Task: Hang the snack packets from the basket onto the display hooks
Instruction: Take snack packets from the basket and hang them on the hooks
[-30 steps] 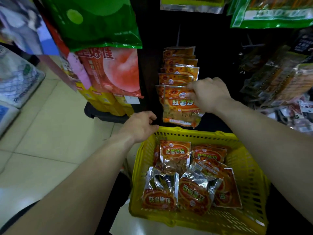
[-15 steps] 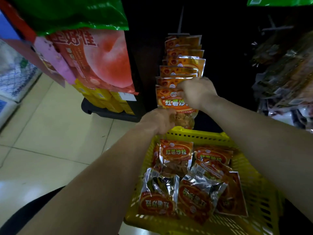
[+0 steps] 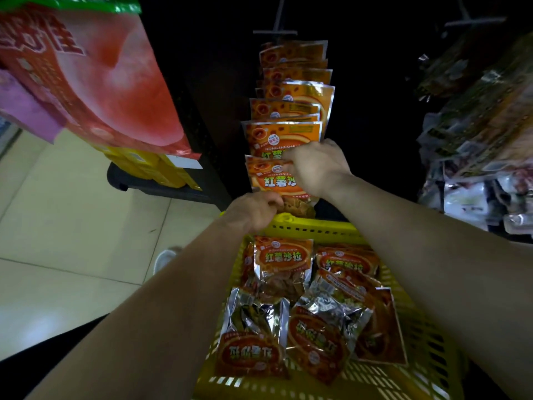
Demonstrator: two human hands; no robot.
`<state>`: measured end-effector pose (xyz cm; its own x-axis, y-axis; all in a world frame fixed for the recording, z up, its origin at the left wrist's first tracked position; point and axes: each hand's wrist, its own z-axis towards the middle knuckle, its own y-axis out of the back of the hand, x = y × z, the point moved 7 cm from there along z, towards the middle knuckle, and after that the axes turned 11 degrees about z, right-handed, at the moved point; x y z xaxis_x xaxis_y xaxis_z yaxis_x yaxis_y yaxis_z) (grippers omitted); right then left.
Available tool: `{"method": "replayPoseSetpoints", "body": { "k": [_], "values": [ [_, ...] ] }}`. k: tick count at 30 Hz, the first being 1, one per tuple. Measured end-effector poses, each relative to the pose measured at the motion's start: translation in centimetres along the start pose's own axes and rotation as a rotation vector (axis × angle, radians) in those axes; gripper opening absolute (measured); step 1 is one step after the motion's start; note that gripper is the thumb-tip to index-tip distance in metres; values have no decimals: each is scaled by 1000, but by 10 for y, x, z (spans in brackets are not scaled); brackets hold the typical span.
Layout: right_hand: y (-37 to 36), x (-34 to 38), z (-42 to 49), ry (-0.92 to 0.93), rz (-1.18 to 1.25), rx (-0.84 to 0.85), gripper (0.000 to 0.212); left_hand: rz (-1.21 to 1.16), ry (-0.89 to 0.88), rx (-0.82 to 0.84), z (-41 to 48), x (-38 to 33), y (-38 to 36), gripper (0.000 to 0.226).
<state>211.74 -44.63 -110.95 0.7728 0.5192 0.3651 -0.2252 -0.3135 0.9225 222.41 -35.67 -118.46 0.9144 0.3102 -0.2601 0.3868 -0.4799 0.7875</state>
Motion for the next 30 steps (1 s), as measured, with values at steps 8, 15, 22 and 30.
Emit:
{"method": "replayPoseSetpoints", "body": {
  "k": [8,15,22,30],
  "values": [
    [16,-9,-15,-33,13,-123,27,43,13,15,-26,21,-10,29],
    [25,-10,-28,-11,-50,-251,19,14,-14,16,-33,22,-12,29],
    [26,-8,-18,18,-32,-252,22,-180,16,-31,-23,15,-7,31],
    [17,-10,-2,65,-6,-221,30,-434,-15,70,18,-14,-20,31]
  ]
}}
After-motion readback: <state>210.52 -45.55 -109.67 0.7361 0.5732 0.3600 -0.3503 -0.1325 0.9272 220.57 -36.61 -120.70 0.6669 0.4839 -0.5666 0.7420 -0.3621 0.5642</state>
